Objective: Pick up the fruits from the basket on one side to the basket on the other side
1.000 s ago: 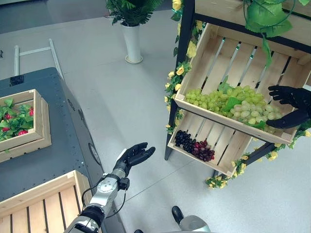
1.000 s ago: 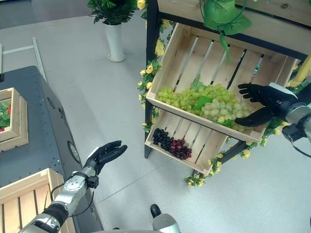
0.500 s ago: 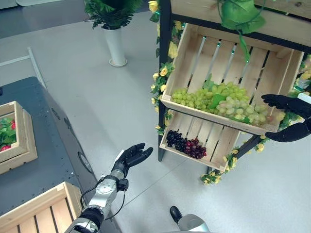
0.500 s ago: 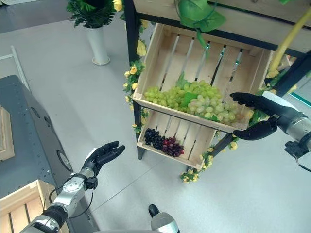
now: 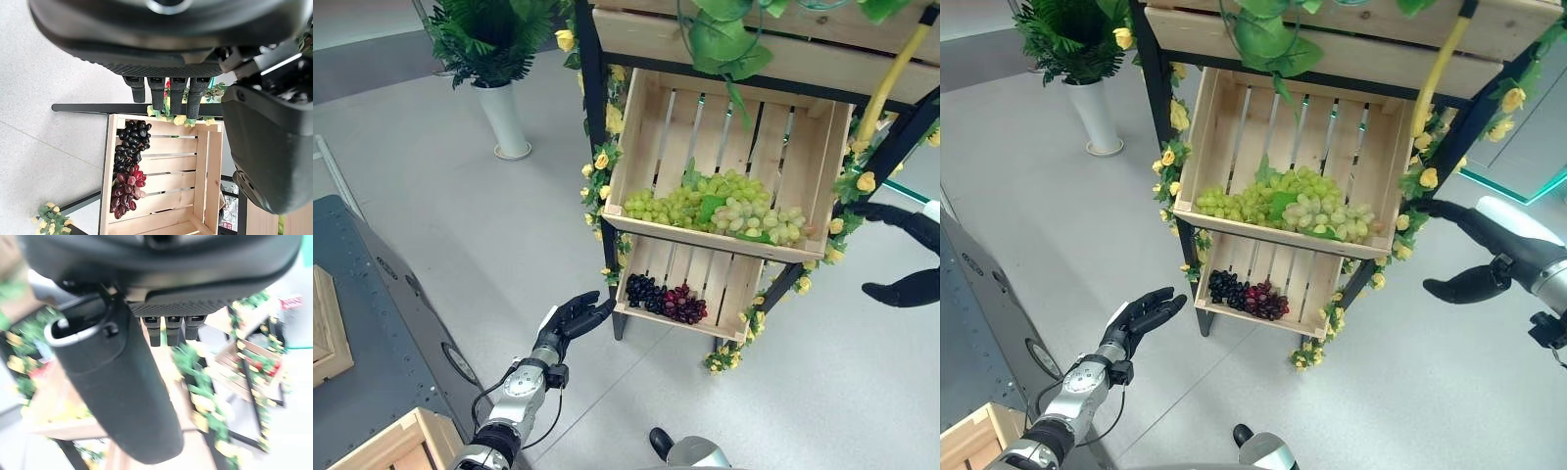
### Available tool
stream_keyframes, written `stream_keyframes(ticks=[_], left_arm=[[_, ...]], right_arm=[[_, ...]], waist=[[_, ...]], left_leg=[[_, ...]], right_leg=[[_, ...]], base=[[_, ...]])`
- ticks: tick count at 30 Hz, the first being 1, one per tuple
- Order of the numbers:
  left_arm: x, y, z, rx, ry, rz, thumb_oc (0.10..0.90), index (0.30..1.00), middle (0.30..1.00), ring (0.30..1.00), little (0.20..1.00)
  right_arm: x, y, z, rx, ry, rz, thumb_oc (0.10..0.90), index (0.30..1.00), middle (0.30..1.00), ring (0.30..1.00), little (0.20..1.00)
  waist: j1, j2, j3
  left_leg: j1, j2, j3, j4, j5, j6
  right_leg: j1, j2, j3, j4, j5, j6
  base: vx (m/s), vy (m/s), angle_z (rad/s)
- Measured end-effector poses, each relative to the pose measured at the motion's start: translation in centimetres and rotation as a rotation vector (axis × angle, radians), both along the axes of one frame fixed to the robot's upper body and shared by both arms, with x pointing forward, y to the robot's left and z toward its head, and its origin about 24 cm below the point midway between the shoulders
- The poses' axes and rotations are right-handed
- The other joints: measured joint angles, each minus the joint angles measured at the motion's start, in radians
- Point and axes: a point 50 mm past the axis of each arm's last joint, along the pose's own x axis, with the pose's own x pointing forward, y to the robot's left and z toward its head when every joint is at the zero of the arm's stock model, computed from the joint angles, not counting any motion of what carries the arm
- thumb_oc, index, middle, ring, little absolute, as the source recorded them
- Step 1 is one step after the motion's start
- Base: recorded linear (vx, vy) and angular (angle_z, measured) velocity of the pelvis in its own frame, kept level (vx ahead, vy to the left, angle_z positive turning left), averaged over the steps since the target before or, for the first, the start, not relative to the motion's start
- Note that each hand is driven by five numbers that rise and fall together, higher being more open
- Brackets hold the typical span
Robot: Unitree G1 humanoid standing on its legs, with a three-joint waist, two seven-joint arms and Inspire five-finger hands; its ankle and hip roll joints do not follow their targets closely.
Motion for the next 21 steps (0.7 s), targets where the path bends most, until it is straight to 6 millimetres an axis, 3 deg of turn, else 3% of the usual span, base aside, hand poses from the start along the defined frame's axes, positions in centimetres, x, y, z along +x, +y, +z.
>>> stream_keyframes(ticks=[10,14,15,21], left_arm=[[-1.8,-0.8,-2.0,-0.034,0.081,0.027,0.8,0.9,0.9,0.9,0.9],[-2.7,-1.1,-3.1,-0.044,0.134,0.046,0.8,0.9,0.9,0.9,0.9],[-2.9,-1.2,-3.5,-0.045,0.153,0.059,0.8,0.9,0.9,0.9,0.9],[-4.2,-1.0,-4.8,-0.021,0.225,0.154,0.8,0.9,0.9,0.9,0.9]], right_arm=[[-0.8,5.0,0.0,0.355,-0.076,0.3,0.8,0.9,0.9,0.9,0.9],[0.2,7.1,-3.2,0.547,0.118,0.406,0.8,0.9,0.9,0.9,0.9],[0.4,7.8,-4.8,0.607,0.207,0.419,0.8,0.9,0.9,0.9,0.9],[0.6,9.7,-10.9,0.802,0.444,0.383,0.8,0.9,0.9,0.9,0.9]], waist=[[0.006,0.038,-0.025],[0.021,0.035,-0.031],[0.03,0.034,-0.031],[0.071,0.036,-0.032]], left_leg=[[-0.002,0.003,-0.004,0.0,0.002,-0.004],[-0.002,0.003,-0.009,0.0,0.004,-0.003],[-0.001,0.003,-0.011,0.0,0.004,-0.003],[-0.003,0.007,-0.039,0.0,0.01,-0.005]], right_leg=[[0.001,0.002,-0.001,-0.001,0.0,-0.001],[0.002,0.001,-0.004,0.0,0.004,-0.006],[0.005,0.001,-0.006,-0.001,0.004,-0.006],[0.016,0.0,-0.033,-0.004,0.001,-0.009]], base=[[0.0,0.0,0.0],[-0.02,-0.031,0.02],[-0.01,-0.044,0.07],[-0.03,-0.07,0.13]])
